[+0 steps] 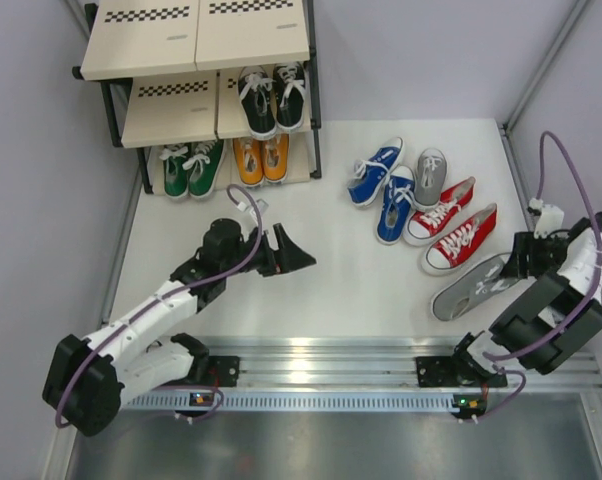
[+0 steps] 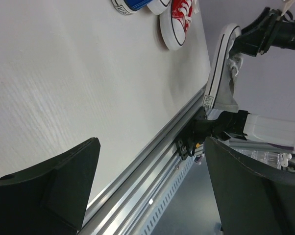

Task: Place and organize the shoes onto the shoe shelf
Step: Pick up the shoe at the center of the board.

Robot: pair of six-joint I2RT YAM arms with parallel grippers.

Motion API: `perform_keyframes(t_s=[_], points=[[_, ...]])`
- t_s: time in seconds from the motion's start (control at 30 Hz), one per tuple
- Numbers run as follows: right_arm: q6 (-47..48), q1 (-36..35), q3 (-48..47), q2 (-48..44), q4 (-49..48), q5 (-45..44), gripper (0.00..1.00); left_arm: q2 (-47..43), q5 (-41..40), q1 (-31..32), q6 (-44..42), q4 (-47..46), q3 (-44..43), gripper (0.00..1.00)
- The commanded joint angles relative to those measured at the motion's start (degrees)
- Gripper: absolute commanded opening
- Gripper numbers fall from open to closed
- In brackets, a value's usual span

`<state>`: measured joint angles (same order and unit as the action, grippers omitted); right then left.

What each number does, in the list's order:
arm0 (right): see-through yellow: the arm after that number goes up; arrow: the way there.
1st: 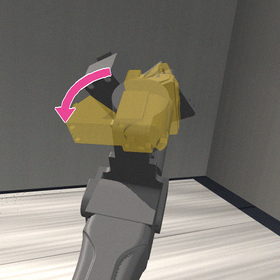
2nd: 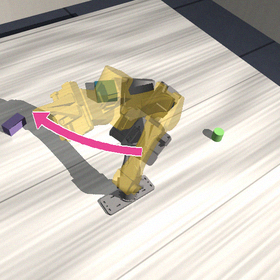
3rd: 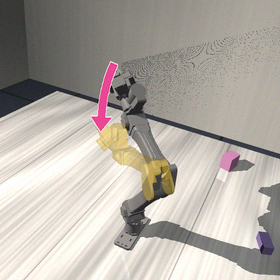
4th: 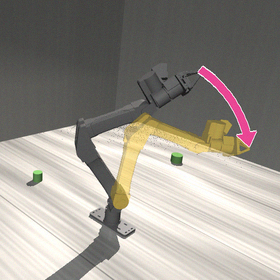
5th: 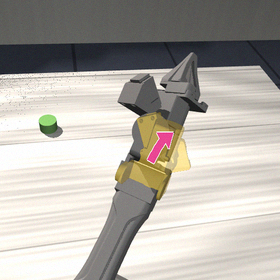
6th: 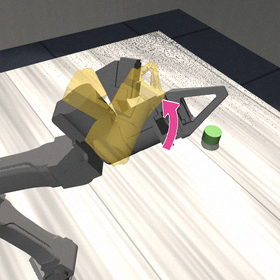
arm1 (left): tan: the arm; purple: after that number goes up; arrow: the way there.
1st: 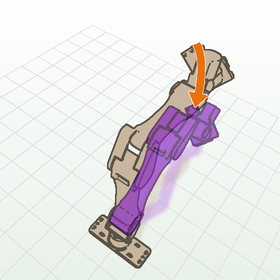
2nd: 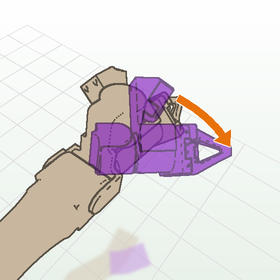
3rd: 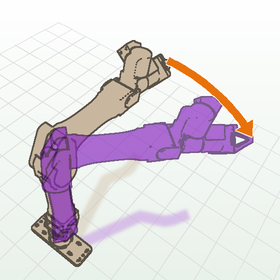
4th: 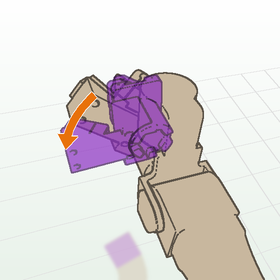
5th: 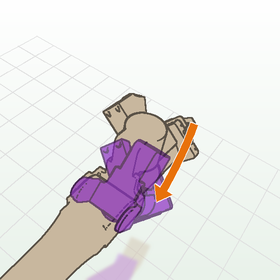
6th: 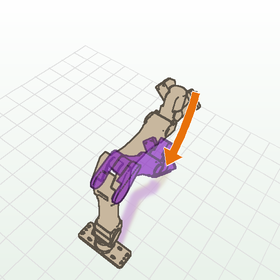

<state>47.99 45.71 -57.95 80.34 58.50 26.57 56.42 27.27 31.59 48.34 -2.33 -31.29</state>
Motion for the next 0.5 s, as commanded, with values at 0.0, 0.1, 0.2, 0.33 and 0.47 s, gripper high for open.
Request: perform_keyframes(t_s=[0.0,0.1,0.2,0.33,0.47], points=[[4.5,0.6,-6.9,-5.6,12.6,13.5,0.0,1.8,2.8,0.9,-0.4,-6.7,-3.4,0.93],[4.5,0.0,-10.6,-6.9,17.2,18.4,0.0,3.8,3.1,1.6,-1.0,-6.8,-5.4,0.93],[1.2,-2.8,-12.9,-7.9,17.4,21.5,0.0,6.1,3.4,2.5,-0.8,-7.3,-8.3,0.93],[-11.5,-13.9,-11.8,-11.0,10.3,22.2,0.0,8.5,3.3,5.1,0.5,-8.6,-12.6,0.93],[-25.2,-25.3,-9.9,-12.9,-6.2,19.3,0.0,10.6,0.1,8.8,3.8,-8.5,-15.9,0.93]])
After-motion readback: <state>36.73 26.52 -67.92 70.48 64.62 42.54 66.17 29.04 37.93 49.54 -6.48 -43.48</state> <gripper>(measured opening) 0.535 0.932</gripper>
